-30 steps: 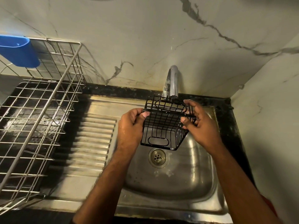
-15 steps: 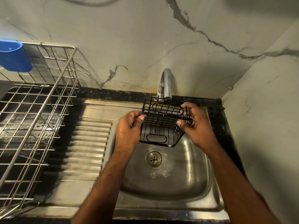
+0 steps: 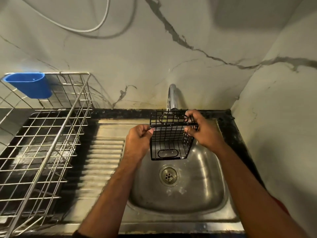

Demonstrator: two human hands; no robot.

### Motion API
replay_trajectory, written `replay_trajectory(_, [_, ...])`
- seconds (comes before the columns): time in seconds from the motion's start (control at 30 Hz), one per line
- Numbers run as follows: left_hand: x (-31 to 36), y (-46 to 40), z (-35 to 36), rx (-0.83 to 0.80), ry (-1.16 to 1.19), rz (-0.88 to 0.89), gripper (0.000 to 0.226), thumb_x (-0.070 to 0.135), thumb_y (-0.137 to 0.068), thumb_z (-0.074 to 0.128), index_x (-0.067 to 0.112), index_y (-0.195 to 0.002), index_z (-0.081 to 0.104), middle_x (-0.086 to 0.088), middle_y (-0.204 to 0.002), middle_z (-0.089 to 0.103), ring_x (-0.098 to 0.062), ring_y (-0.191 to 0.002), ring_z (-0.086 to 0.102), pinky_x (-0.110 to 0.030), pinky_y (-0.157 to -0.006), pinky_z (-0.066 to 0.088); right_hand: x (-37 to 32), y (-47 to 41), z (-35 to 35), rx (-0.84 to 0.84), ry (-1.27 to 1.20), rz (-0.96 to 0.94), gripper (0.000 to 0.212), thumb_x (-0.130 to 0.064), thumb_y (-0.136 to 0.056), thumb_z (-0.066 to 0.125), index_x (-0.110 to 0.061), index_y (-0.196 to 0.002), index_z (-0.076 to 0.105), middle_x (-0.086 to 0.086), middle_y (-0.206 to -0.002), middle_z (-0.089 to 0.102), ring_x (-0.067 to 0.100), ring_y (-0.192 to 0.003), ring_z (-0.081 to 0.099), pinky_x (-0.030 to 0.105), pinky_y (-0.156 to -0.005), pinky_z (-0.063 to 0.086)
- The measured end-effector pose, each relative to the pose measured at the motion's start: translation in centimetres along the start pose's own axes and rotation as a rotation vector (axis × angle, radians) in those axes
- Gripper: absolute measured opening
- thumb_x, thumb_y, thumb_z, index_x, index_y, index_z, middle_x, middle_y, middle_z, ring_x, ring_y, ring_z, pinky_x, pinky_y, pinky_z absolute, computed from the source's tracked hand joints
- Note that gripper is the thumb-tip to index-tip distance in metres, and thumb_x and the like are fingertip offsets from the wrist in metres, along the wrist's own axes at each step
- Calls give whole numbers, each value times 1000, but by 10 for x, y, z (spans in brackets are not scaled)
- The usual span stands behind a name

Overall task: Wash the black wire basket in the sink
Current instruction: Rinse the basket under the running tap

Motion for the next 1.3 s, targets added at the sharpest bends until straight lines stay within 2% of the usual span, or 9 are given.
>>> replay_trajectory(0.2, [4, 6, 1, 31, -73, -76, 19, 31, -95, 71, 16, -83, 73, -6, -78, 75, -19, -73, 63, -49, -89, 61, -1, -1, 4, -52, -98, 30, 49, -7, -92, 67, -38, -126, 49, -5, -132, 58, 22, -119, 58, 43, -98, 49])
replay_trajectory(0.3, [4, 16, 1, 44, -39, -92, 17, 30, -94, 73, 15, -87, 73, 0, -79, 73, -15, -75, 63, -40, -83, 57, 0, 7, 5, 2, -149, 18, 50, -4, -92, 65, -38, -126, 52, -6, -131, 59, 22, -115, 60, 50, -95, 54])
replay_trajectory(0.37, [4, 25, 1, 50, 2, -95, 14, 29, -93, 75, 15, -90, 75, -1, -86, 76, -15, -82, 67, -34, -82, 56, 3, 12, 7, 17, -162, 17, 50, -2, -93, 63, -36, -129, 53, -6, -126, 60, 20, -111, 63, 41, -90, 57])
replay_trajectory(0.47, [1, 33, 0, 70, 25, -92, 13, 28, -92, 75, 16, -90, 75, -1, -86, 77, -13, -81, 67, -27, -74, 50, 6, 15, 11, 12, -166, 30, 53, -1, -95, 60, -37, -134, 51, -7, -133, 56, 19, -113, 63, 12, -67, 54])
replay_trajectory(0.57, [3, 38, 1, 94, 35, -95, 14, 28, -93, 74, 15, -89, 75, 0, -81, 75, -11, -76, 64, -25, -69, 46, 7, 14, 10, 27, -130, 60, 64, -6, -98, 59, -43, -145, 37, -7, -134, 51, 18, -99, 68, 5, -55, 43])
replay_trajectory(0.7, [3, 42, 3, 102, 74, -105, 15, 29, -93, 74, 14, -90, 74, -3, -86, 76, -12, -80, 64, -25, -71, 47, 6, 9, 9, 96, -99, 101, 65, -11, -99, 57, -40, -150, 30, 5, -130, 60, 19, -95, 68, 22, -64, 47])
replay_trajectory(0.9, [9, 45, 11, 60, 155, -137, 16, 27, -92, 76, 11, -93, 75, -4, -89, 75, -14, -86, 67, -26, -75, 48, 9, -1, 8, 217, -125, 204, 42, -12, -100, 56, -21, -141, 51, 5, -125, 66, 13, -91, 62, 19, -60, 44])
replay_trajectory(1.03, [5, 45, 6, 61, 139, -166, 19, 28, -91, 76, 9, -94, 75, -12, -103, 78, -18, -92, 68, -28, -77, 51, 4, -4, 17, 206, -127, 210, 39, -10, -99, 56, -17, -138, 55, 8, -122, 68, 20, -97, 65, 36, -80, 56])
replay_trajectory(1.3, [7, 36, 6, 61, 126, -169, 18, 30, -92, 75, 12, -95, 75, -10, -104, 78, -25, -104, 71, -35, -87, 57, -2, -15, 15, 207, -161, 217, 40, -6, -99, 54, -16, -138, 54, 10, -128, 65, 23, -104, 66, 39, -88, 57])
Point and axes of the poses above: each hand's wrist, its own y-axis away from the middle knuckle, its own z-axis out of the palm, x = y × z, the point moved 5 cm from there along -y, towards the middle knuckle
